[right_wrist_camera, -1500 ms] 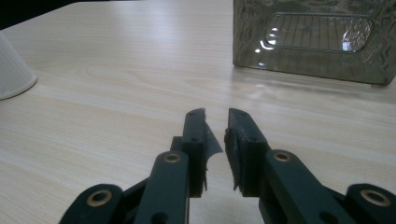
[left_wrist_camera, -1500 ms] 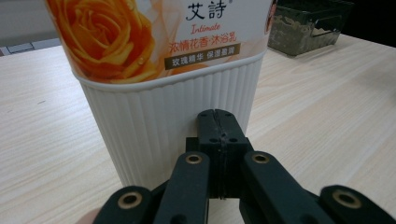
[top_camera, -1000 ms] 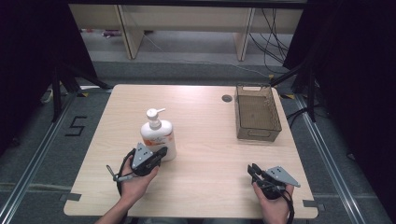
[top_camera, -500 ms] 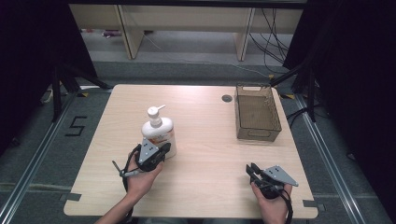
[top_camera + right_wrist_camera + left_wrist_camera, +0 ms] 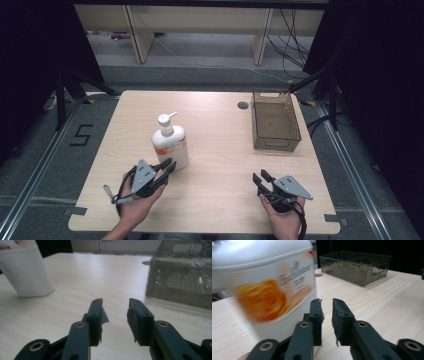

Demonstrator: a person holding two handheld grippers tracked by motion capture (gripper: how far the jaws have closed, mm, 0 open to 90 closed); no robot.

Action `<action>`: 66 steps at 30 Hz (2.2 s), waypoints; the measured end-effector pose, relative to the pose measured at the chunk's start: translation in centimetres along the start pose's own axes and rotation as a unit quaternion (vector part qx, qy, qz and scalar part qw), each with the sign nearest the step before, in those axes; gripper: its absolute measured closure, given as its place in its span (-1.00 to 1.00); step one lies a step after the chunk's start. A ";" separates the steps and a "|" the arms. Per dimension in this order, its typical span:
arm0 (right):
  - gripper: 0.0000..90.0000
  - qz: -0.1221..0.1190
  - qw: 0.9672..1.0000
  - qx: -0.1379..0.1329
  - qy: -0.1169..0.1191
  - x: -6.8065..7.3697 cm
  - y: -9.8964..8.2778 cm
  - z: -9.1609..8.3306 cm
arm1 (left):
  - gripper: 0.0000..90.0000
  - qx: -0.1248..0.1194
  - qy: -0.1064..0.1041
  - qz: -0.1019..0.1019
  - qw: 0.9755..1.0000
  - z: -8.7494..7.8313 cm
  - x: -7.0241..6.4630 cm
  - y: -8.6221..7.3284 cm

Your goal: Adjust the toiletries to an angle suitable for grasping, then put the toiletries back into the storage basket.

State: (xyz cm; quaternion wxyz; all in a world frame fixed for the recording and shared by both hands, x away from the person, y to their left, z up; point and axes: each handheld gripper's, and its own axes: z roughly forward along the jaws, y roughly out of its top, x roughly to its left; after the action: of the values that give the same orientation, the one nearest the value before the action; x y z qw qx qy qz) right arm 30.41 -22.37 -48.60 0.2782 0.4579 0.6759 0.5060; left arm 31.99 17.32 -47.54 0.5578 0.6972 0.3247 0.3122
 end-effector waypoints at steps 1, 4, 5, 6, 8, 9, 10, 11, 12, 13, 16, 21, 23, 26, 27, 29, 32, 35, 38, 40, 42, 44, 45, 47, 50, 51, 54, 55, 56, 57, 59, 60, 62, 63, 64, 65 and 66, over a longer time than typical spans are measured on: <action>0.36 0.009 1.000 -0.002 0.008 0.7 0.4 0.2 | 0.61 -0.004 0.006 -0.002 1.000 -1.0 0.3 -0.3; 0.22 -0.013 0.999 -0.022 0.035 2.6 2.0 1.1 | 0.35 -0.007 0.044 -0.026 0.999 -3.7 2.4 -2.1; 0.19 -0.012 0.999 -0.029 0.040 3.2 2.4 1.4 | 0.29 -0.005 0.056 -0.037 0.998 -4.0 3.0 -2.6; 0.18 -0.011 0.998 -0.029 0.046 3.8 2.8 1.7 | 0.22 -0.005 0.056 -0.037 0.998 -4.0 3.0 -2.6; 0.23 -0.024 0.998 -0.034 0.056 4.7 3.5 2.2 | 0.10 -0.002 0.073 -0.057 0.996 -4.4 4.5 -4.0; 0.23 -0.030 0.997 -0.036 0.063 5.2 3.8 2.5 | 0.05 -0.002 0.073 -0.057 0.996 -4.4 4.5 -4.0; 0.22 -0.025 0.997 -0.040 0.067 5.8 4.0 2.8 | 0.01 -0.003 0.075 -0.068 0.995 -4.4 5.0 -4.6; 0.20 -0.036 0.996 -0.044 0.070 6.2 4.3 3.1 | -0.03 0.004 0.076 -0.071 0.995 -4.6 5.1 -4.8; 0.19 -0.026 0.996 -0.043 0.075 6.8 4.4 3.3 | -0.06 -0.001 0.072 -0.073 0.995 -4.6 5.2 -4.9; 0.18 -0.031 0.995 -0.046 0.082 7.2 4.6 3.6 | -0.08 0.002 0.073 -0.071 0.995 -4.7 5.3 -5.1; 0.17 -0.040 0.994 -0.055 0.089 8.4 5.1 4.5 | -0.13 0.001 0.076 -0.073 0.994 -4.6 5.6 -5.4; 0.14 -0.048 0.990 -0.070 0.111 9.9 6.1 5.7 | -0.18 -0.006 0.081 -0.082 0.993 -4.0 6.2 -5.6; 0.11 -0.055 0.990 -0.071 0.106 10.2 6.3 5.9 | -0.22 0.000 0.085 -0.082 0.993 -4.0 6.3 -5.6; 0.08 -0.039 0.990 -0.071 0.113 11.4 7.0 6.7 | -0.24 0.003 0.089 -0.077 0.993 -3.8 6.4 -5.9; 0.08 -0.048 0.989 -0.084 0.112 11.5 7.2 7.0 | -0.24 0.004 0.090 -0.075 0.993 -3.8 6.4 -5.9; 0.08 -0.055 0.988 -0.088 0.112 12.0 7.6 7.5 | -0.23 0.004 0.093 -0.076 0.993 -3.7 6.4 -6.0; 0.09 -0.058 0.988 -0.090 0.115 12.9 8.3 8.0 | -0.23 0.003 0.104 -0.082 0.991 -4.0 6.6 -6.2; 0.10 -0.062 0.987 -0.095 0.117 13.5 8.8 8.4 | -0.22 0.000 0.106 -0.086 0.991 -4.0 6.8 -6.3; 0.11 -0.064 0.987 -0.093 0.116 14.2 9.5 8.9 | -0.23 -0.001 0.105 -0.086 0.991 -3.9 6.7 -6.3; 0.10 -0.070 0.985 -0.097 0.121 14.7 10.1 9.5 | -0.23 0.001 0.105 -0.084 0.991 -3.9 6.7 -6.3; 0.11 -0.072 0.985 -0.099 0.121 14.9 10.5 9.9 | -0.23 0.004 0.104 -0.079 0.991 -3.9 6.7 -6.2; 0.11 -0.070 0.986 -0.095 0.120 15.2 10.8 10.2 | -0.24 -0.002 0.101 -0.078 0.992 -3.7 6.7 -6.3; 0.11 -0.070 0.986 -0.095 0.120 15.2 10.8 10.2 | -0.23 -0.002 0.101 -0.078 0.992 -3.7 6.7 -6.3; 0.11 -0.070 0.985 -0.098 0.120 15.5 11.2 10.8 | -0.24 0.006 0.105 -0.079 0.991 -3.8 6.6 -6.2; 0.11 -0.072 0.986 -0.096 0.117 16.4 11.8 11.4 | -0.24 0.005 0.104 -0.076 0.992 -3.8 6.6 -6.2; 0.11 -0.072 0.986 -0.096 0.117 16.4 11.8 11.4 | -0.24 0.005 0.104 -0.076 0.992 -3.8 6.6 -6.2; 0.11 -0.060 0.989 -0.095 0.097 17.6 12.5 12.2 | -0.24 -0.002 0.102 -0.075 0.992 -3.7 6.6 -6.3; 0.11 -0.060 0.989 -0.095 0.097 17.6 12.5 12.2 | -0.24 -0.002 0.102 -0.075 0.992 -3.7 6.6 -6.3; 0.11 -0.081 0.987 -0.107 0.086 17.7 12.7 12.5 | -0.24 0.002 0.102 -0.075 0.992 -3.8 6.6 -6.2; 0.11 -0.070 0.988 -0.103 0.086 18.0 12.8 12.6 | -0.24 0.004 0.102 -0.073 0.992 -3.8 6.6 -6.2; 0.11 -0.071 0.989 -0.099 0.080 18.5 13.0 12.7 | -0.24 0.004 0.101 -0.073 0.992 -3.8 6.6 -6.2; 0.11 -0.071 0.989 -0.104 0.073 18.6 13.3 12.9 | -0.24 0.004 0.101 -0.074 0.992 -3.8 6.6 -6.2; 0.11 -0.071 0.990 -0.101 0.071 18.8 13.6 13.2 | -0.24 0.004 0.101 -0.074 0.992 -3.8 6.6 -6.2; 0.11 -0.071 0.990 -0.101 0.071 18.8 13.6 13.2 | -0.24 -0.002 0.099 -0.075 0.992 -3.7 6.6 -6.2; 0.11 -0.060 0.991 -0.097 0.076 19.2 13.6 13.4 | -0.24 0.003 0.101 -0.074 0.992 -3.8 6.6 -6.2; 0.11 -0.072 0.990 -0.099 0.070 19.3 13.7 13.6 | -0.24 0.003 0.101 -0.074 0.992 -3.8 6.6 -6.2; 0.12 -0.071 0.990 -0.100 0.070 19.4 13.7 13.7 | -0.24 0.003 0.102 -0.074 0.992 -3.8 6.6 -6.2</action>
State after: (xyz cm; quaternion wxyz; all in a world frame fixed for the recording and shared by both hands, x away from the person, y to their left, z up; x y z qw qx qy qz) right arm 38.27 1.89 -38.63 0.3097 0.3422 0.6708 0.5806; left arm 32.23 25.78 -52.46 0.5411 0.6376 0.4317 0.3380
